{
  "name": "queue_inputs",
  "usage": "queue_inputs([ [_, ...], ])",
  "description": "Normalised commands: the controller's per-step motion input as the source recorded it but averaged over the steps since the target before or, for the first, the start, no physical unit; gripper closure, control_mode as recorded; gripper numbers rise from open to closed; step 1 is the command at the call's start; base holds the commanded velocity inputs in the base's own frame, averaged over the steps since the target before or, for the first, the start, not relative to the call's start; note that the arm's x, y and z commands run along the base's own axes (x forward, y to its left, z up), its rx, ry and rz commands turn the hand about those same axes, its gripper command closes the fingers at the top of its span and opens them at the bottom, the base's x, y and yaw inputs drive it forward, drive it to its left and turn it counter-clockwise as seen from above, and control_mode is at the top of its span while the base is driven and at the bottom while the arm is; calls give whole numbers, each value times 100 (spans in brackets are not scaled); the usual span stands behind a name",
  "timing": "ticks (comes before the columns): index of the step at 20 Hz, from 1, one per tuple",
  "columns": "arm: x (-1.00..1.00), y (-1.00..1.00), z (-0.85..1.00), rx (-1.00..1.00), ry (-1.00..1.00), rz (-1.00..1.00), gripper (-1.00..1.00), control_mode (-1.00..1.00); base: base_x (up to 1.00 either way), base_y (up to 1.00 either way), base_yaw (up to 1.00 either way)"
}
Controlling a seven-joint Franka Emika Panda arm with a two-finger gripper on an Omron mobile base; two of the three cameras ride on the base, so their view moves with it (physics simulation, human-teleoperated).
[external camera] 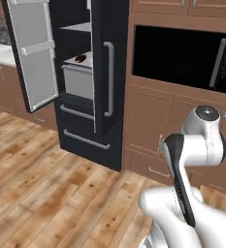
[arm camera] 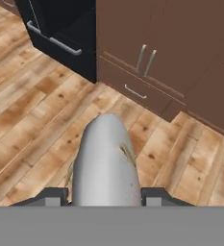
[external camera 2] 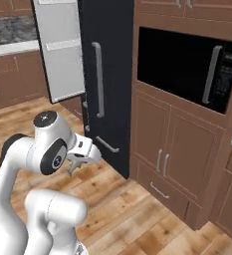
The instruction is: Gather the eggplant and potato from the fridge and place them on a tray on the dining counter. Then gather the fish and steak from the fridge and place them on the other tray.
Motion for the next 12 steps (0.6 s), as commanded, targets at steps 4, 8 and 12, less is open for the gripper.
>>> queue_inputs([
  [4, 0, 0, 0, 0, 0, 0, 100, 100, -57, -33, 85],
  [8, 0, 0, 0, 0, 0, 0, 100, 100, -61, -27, 84],
  [12, 0, 0, 0, 0, 0, 0, 100, 100, -86, -1, 74],
])
